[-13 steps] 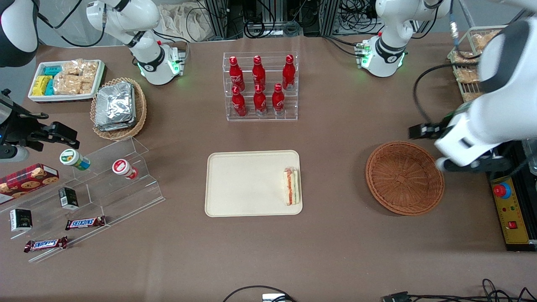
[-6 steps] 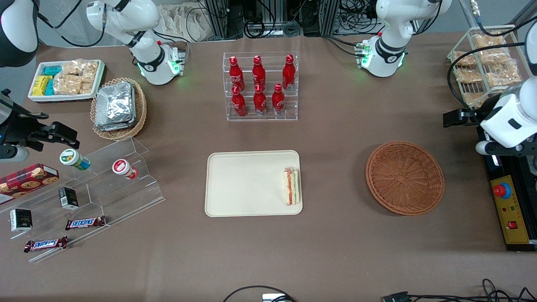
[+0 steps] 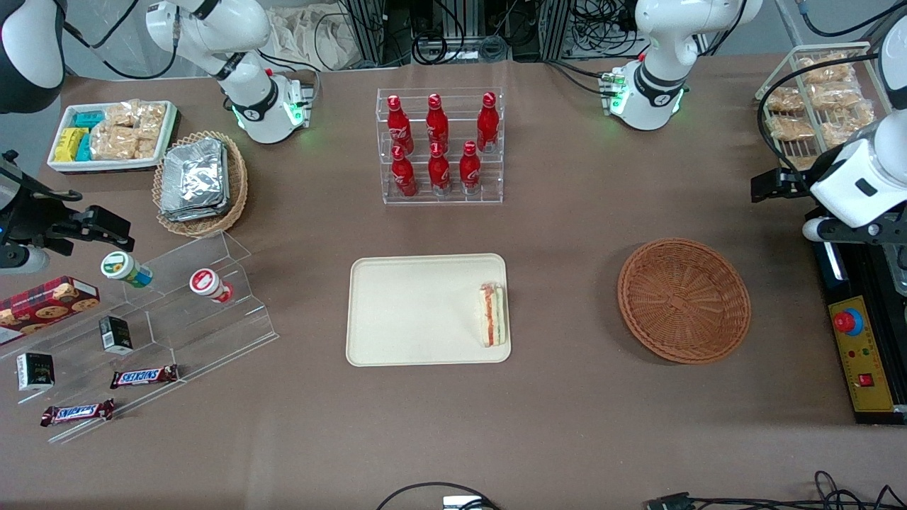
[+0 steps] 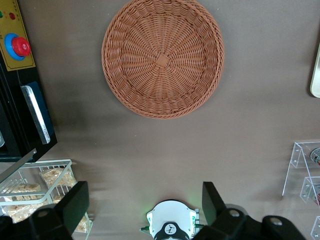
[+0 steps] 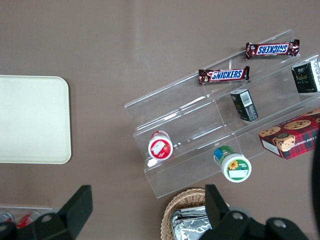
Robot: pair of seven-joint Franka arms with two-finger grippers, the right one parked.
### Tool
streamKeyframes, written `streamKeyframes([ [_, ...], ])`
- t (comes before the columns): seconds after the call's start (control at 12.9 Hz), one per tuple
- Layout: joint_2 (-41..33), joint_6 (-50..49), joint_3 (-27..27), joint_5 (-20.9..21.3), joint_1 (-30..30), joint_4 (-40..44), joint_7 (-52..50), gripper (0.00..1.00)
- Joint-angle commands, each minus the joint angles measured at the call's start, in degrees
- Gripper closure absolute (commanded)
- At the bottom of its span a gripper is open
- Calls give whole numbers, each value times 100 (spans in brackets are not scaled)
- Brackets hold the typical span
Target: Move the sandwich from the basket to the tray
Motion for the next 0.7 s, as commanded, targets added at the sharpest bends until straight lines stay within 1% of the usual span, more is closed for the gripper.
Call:
streamKeyframes([
  [0.0, -158, 111, -55, 50, 79, -169, 100, 0],
  [0.62, -289, 164, -55, 68, 79, -213, 100, 0],
])
